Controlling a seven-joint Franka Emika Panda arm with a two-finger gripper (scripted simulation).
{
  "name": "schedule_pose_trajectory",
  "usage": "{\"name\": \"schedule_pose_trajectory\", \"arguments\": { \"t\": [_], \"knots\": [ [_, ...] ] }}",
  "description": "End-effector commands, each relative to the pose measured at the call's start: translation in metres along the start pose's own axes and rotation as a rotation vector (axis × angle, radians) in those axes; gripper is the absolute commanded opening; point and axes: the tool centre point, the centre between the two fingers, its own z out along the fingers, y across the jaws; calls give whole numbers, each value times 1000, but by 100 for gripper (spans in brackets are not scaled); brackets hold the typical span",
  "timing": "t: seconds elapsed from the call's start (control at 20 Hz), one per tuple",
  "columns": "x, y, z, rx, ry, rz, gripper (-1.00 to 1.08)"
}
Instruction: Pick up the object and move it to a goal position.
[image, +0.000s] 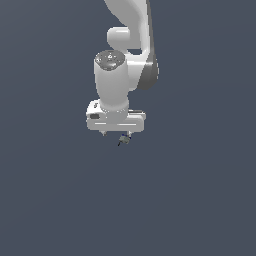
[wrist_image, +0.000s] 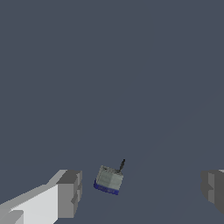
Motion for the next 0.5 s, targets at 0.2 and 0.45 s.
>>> {"name": "schedule_pose_trajectory", "arguments": {
  "t": [0.2,0.45],
  "knots": [
    [-8,-4,18,4,-4,44,100],
    [-23,-9,45,9,-9,118,100]
  ]
}}
